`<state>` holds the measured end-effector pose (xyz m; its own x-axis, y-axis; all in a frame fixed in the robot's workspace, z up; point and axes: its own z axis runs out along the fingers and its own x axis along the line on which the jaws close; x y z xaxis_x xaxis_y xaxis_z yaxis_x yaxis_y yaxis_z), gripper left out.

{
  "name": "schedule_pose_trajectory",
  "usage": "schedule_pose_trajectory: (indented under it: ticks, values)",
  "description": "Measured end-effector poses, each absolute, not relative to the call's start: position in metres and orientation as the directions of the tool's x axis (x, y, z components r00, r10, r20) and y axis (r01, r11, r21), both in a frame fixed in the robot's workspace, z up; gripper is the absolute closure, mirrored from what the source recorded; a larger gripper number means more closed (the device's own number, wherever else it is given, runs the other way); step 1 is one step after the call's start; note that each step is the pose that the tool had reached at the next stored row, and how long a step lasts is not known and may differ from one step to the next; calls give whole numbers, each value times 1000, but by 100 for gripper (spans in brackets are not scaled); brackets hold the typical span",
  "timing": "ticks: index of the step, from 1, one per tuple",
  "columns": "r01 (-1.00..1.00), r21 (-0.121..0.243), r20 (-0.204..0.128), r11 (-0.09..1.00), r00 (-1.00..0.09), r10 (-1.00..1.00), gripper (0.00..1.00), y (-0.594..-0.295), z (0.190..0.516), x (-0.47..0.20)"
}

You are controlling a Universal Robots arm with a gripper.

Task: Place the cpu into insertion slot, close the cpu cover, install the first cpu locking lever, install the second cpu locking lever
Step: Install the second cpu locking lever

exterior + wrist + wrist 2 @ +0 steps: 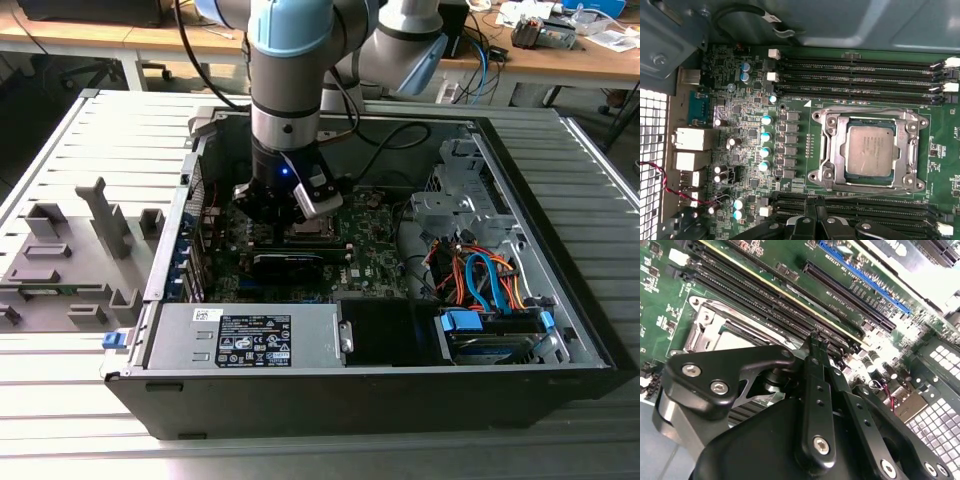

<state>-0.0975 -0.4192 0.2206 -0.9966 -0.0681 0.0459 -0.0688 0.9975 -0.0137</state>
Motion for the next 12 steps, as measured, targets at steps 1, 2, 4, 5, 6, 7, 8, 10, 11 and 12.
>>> schedule_pose_trajectory:
  ticks: [1,2,4,5,6,7,8,10,11,12]
  values:
    - [-69,-14,46,997,-997,-69,89,-418,220,-98]
    - [-70,-14,46,997,-997,-69,89,-418,220,-99]
    - [-71,-14,46,997,-996,-71,89,-415,219,-100]
    - [-72,-14,46,997,-996,-72,89,-415,218,-100]
    - [-73,-14,46,997,-996,-72,89,-414,217,-100]
    - [-73,-14,46,997,-996,-72,89,-414,217,-100]
    - [-73,-14,46,997,-996,-72,89,-414,215,-100]
    - [-73,-14,46,997,-996,-73,89,-414,213,-101]
    - [-74,-13,46,997,-996,-73,89,-414,213,-101]
    - [-74,-13,46,997,-996,-73,89,-414,212,-102]
